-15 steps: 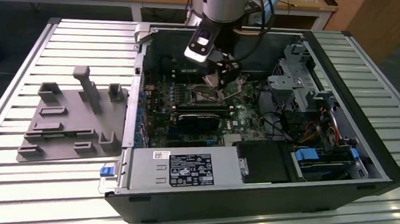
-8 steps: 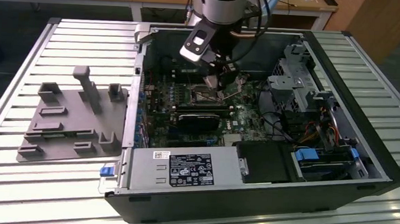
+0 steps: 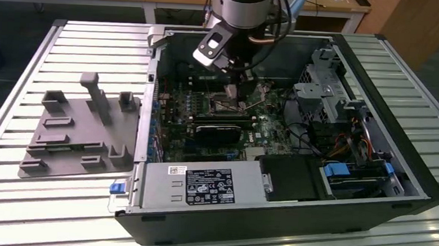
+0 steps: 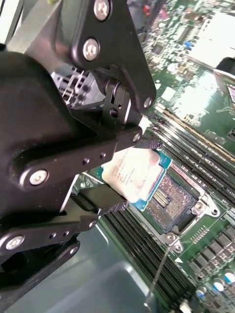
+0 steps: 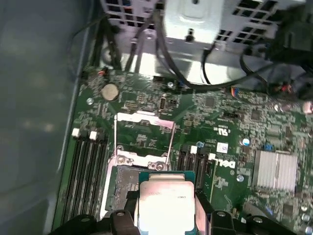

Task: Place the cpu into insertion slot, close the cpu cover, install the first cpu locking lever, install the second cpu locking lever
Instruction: 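Place the cpu into insertion slot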

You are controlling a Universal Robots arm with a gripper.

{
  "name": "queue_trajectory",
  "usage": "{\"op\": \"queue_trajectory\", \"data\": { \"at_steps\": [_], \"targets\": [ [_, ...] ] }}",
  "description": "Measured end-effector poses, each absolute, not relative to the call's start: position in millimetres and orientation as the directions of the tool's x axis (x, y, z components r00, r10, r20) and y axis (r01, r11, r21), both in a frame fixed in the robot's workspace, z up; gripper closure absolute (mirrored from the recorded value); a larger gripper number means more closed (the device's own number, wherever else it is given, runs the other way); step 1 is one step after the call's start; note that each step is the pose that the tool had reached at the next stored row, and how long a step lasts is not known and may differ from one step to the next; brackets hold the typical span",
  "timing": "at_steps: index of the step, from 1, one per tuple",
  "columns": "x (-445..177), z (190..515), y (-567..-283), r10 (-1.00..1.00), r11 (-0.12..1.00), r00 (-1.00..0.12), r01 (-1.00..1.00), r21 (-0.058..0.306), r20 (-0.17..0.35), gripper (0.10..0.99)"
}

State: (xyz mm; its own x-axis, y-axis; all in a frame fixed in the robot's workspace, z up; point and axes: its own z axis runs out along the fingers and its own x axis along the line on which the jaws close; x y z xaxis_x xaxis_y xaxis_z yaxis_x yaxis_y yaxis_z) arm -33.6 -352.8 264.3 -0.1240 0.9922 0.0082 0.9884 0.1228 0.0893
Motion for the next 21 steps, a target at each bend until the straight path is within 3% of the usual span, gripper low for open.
{"op": "queue_trajectory", "data": {
  "at_steps": [8,21],
  "targets": [
    [-34,259,-352,1.000,0.005,-0.006,0.996,0.089,0.008,0.549],
    [-38,245,-335,1.000,-0.026,0.025,0.996,0.089,0.008,0.549]
  ]
}}
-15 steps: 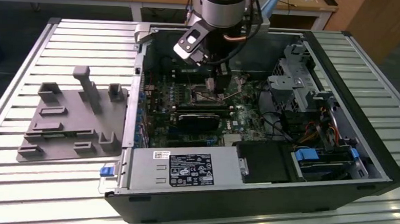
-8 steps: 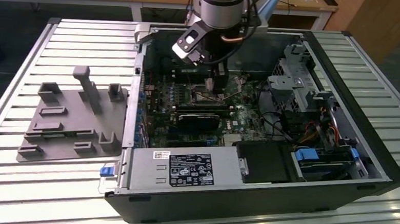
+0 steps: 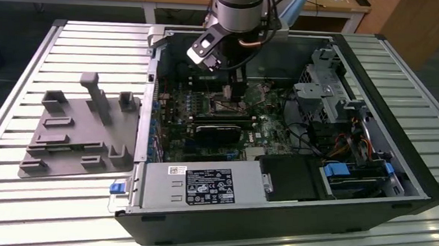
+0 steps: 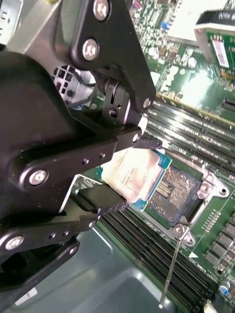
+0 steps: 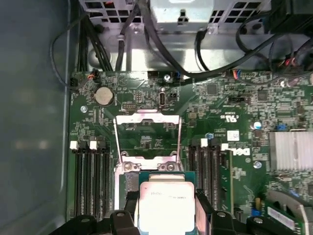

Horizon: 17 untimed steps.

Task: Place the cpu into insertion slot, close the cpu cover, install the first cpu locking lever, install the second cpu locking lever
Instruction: 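Place the cpu into insertion slot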

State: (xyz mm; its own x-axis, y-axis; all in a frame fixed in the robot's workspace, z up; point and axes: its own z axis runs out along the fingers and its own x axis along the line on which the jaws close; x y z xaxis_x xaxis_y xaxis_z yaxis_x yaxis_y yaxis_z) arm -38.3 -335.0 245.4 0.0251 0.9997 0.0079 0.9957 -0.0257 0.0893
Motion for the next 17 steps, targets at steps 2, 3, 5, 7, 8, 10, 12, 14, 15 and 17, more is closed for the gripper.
{"op": "queue_trajectory", "data": {
  "at_steps": [2,3,5,7,8,10,12,14,15,17],
  "targets": [
    [-39,242,-334,1.000,-0.026,0.025,0.996,0.089,0.008,0.549],
    [-39,241,-333,1.000,-0.026,0.025,0.996,0.089,0.008,0.549],
    [-41,238,-332,1.000,-0.026,0.025,0.996,0.089,0.007,0.549],
    [-43,235,-331,1.000,-0.026,0.025,0.996,0.089,0.007,0.549],
    [-43,234,-330,1.000,-0.026,0.025,0.996,0.089,0.007,0.549],
    [-44,231,-328,1.000,-0.026,0.025,0.996,0.089,0.006,0.549],
    [-44,229,-327,1.000,-0.026,0.025,0.996,0.090,0.004,0.549],
    [-45,227,-327,1.000,-0.025,0.025,0.996,0.090,0.001,0.549],
    [-45,226,-327,1.000,-0.025,0.025,0.996,0.090,-0.001,0.549],
    [-46,225,-327,1.000,-0.025,0.025,0.996,0.090,-0.005,0.549]
  ]
}}
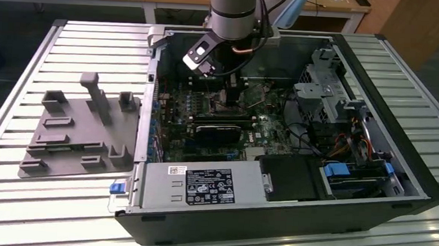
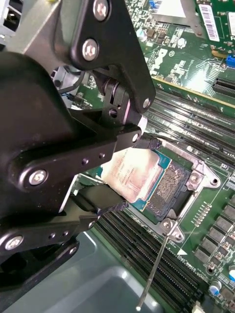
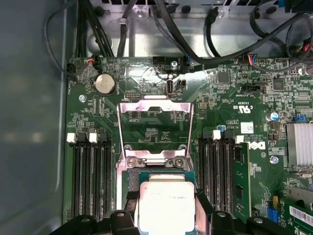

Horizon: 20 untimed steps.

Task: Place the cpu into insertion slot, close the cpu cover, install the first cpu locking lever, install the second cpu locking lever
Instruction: 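Place the cpu into insertion slot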

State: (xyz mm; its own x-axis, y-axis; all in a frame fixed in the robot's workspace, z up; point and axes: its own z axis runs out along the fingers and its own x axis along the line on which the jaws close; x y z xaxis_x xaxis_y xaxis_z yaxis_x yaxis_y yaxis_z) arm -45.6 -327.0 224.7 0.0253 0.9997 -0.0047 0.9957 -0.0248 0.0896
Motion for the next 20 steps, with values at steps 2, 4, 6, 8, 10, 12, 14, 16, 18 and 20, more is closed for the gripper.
{"op": "queue_trajectory", "data": {
  "at_steps": [2,4,6,8,10,12,14,16,18,20],
  "targets": [
    [-46,223,-327,1.000,-0.024,0.025,0.996,0.090,-0.009,0.549],
    [-46,222,-327,1.000,-0.024,0.025,0.996,0.090,-0.010,0.549],
    [-47,220,-327,1.000,-0.024,0.025,0.996,0.090,-0.010,0.549],
    [-49,218,-327,1.000,-0.024,0.025,0.996,0.090,-0.010,0.549],
    [-50,217,-326,1.000,-0.023,0.024,0.996,0.090,-0.010,0.549],
    [-51,215,-325,1.000,-0.023,0.024,0.996,0.090,-0.010,0.549],
    [-51,213,-324,1.000,-0.023,0.024,0.996,0.090,-0.010,0.549],
    [-51,211,-324,1.000,-0.023,0.024,0.996,0.090,-0.010,0.549],
    [-51,209,-323,1.000,-0.023,0.024,0.996,0.090,-0.010,0.549],
    [-51,207,-323,1.000,-0.020,0.021,0.996,0.090,-0.010,0.549]
  ]
}}
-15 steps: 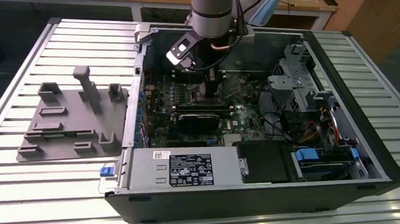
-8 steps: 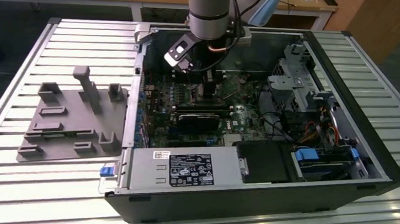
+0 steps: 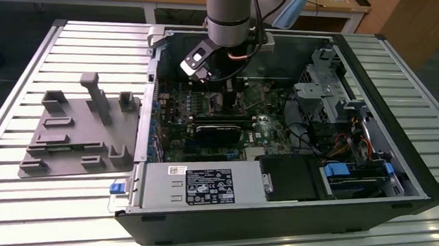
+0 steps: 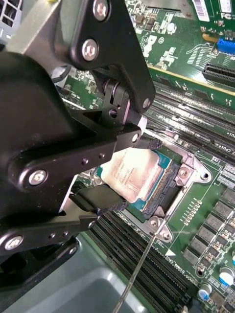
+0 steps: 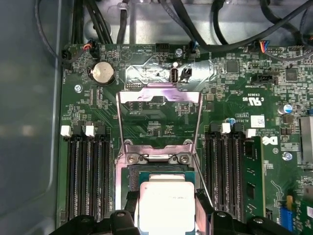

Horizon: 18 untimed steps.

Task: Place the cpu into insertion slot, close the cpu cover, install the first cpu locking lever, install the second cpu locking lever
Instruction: 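Place the cpu into insertion slot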

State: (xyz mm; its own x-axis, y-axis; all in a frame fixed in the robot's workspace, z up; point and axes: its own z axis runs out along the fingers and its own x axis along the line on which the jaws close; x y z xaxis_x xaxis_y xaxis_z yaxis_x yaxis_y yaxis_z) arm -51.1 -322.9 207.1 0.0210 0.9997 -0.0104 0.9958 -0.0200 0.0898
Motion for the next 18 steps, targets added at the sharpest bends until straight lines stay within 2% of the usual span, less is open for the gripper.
{"op": "queue_trajectory", "data": {
  "at_steps": [18],
  "targets": [
    [-52,194,-318,1.000,-0.009,0.010,0.996,0.090,-0.010,0.549]
  ]
}}
